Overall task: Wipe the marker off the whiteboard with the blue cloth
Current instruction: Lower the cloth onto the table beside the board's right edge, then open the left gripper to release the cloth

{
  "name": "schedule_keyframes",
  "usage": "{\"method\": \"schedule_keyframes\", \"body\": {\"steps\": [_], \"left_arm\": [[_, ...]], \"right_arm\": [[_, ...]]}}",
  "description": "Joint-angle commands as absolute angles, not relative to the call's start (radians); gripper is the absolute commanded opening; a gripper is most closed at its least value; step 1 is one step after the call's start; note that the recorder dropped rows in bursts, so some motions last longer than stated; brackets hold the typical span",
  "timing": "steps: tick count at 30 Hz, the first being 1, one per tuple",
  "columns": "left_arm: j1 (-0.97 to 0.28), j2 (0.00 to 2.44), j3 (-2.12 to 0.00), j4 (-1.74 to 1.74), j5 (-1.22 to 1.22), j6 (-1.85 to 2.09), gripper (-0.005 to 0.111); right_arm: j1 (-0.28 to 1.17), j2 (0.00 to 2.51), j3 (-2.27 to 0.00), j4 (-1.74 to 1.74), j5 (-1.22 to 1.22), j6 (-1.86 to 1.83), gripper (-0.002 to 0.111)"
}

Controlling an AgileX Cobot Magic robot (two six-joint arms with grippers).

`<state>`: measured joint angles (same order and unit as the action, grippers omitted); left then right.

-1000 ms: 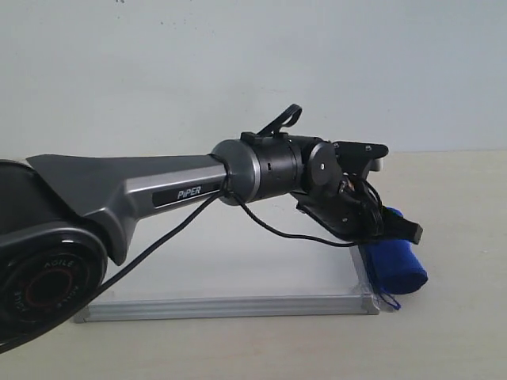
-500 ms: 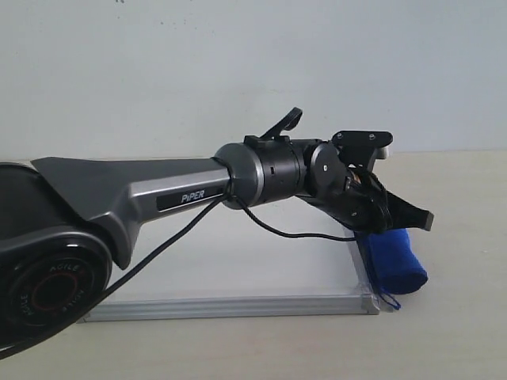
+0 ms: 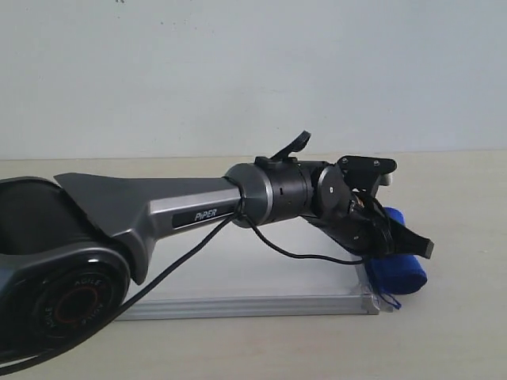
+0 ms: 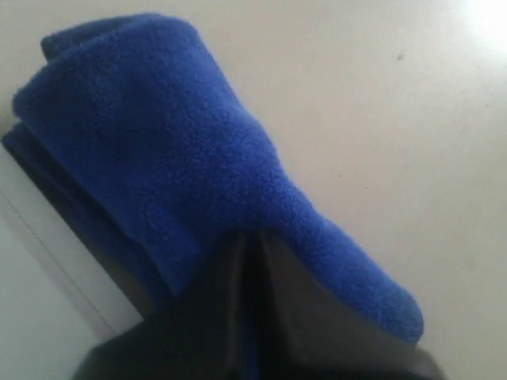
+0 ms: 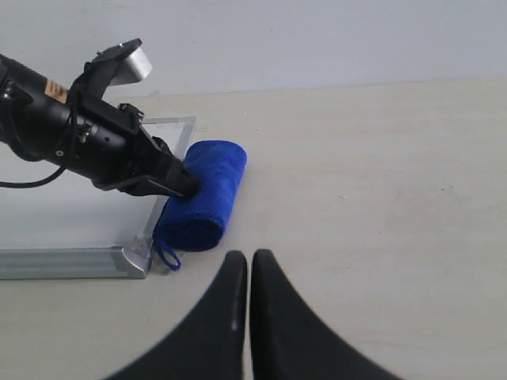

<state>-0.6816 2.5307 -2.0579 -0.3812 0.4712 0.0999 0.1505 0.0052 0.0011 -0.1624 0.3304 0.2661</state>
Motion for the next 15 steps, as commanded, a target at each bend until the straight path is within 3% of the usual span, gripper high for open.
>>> {"method": "schedule_keyframes", "body": {"steps": [1, 11, 15], "left_arm": [[-0.687, 2.562, -2.059, -0.385, 0.515, 0.110, 0.004], [-0.686, 2.448, -2.060, -0.385, 0.567, 0.114, 0.004], [-0.670, 2.371, -2.060, -0.345, 0.710, 0.150, 0.004]], "right_arm": [[0.149, 0.000, 0.000, -0.162, 0.325, 0.264, 0.001], [0.149, 0.000, 0.000, -0.162, 0.325, 0.264, 0.001], [0.149, 0.000, 0.000, -0.162, 0.325, 0.264, 0.001]]}}
